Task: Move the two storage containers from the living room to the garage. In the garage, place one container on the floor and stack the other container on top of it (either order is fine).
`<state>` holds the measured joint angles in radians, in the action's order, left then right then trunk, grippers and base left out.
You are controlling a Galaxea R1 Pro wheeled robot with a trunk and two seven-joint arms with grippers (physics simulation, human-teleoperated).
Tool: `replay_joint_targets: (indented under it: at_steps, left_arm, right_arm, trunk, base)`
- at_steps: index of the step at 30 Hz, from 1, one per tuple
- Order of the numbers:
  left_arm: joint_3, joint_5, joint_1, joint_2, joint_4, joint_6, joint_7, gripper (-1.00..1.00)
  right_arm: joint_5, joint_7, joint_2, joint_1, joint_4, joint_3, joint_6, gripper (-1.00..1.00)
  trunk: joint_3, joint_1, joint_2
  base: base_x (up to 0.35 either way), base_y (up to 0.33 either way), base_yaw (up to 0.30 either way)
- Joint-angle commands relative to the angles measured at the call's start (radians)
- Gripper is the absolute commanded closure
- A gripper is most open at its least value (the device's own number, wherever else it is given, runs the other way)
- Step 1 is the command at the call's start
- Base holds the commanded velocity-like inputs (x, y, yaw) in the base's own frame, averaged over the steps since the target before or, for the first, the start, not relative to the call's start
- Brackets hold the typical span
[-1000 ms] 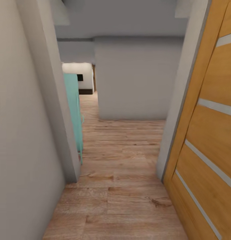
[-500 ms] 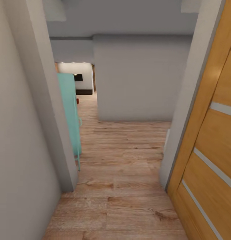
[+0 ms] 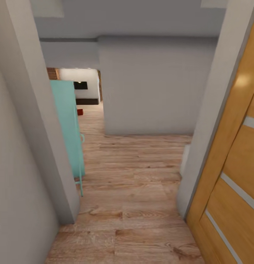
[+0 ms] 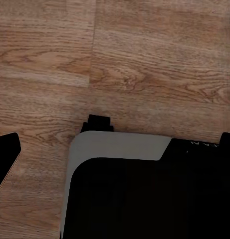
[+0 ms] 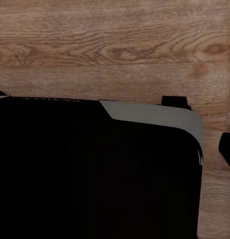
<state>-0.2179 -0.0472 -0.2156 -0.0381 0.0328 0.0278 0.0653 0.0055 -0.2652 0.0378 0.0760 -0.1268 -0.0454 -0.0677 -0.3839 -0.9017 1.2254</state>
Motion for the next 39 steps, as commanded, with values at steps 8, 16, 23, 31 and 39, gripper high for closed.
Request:
replay_joint_targets:
  at_steps: [8,16,23,31,39]
  left_arm:
    - [-0.008,-0.005,-0.001,0.000,-0.001,0.003,0.004,-1.00]
    - [-0.008,-0.005,-0.001,0.000,-0.001,0.003,0.004,-1.00]
    - [-0.008,-0.005,-0.001,0.000,-0.001,0.003,0.004,-1.00]
    - [-0.008,-0.005,-0.001,0.000,-0.001,0.003,0.004,-1.00]
    - [-0.008,-0.005,-0.001,0.000,-0.001,0.003,0.004,-1.00]
  right_arm:
    - [0.001,-0.005,-0.001,0.001,0.001,-0.004,-0.003,-1.00]
    - [0.001,-0.005,-0.001,0.001,0.001,-0.004,-0.003,-1.00]
    - [0.001,-0.005,-0.001,0.001,0.001,-0.004,-0.003,-1.00]
    - [0.001,-0.005,0.000,0.001,0.001,-0.005,-0.003,-1.00]
    - [0.001,-0.005,0.000,0.001,0.001,-0.005,-0.003,-1.00]
  trunk:
    - [-0.001,-0.001,0.001]
    - [-0.001,-0.001,0.001]
    - [-0.001,-0.001,0.001]
    - [-0.001,-0.001,0.001]
    - [-0.001,-0.001,0.001]
  base:
    - [0.345,0.000,-0.005]
    - [0.345,0.000,0.018]
    - [0.345,0.000,0.086]
    - [0.345,0.000,0.016]
    - [0.345,0.000,0.002]
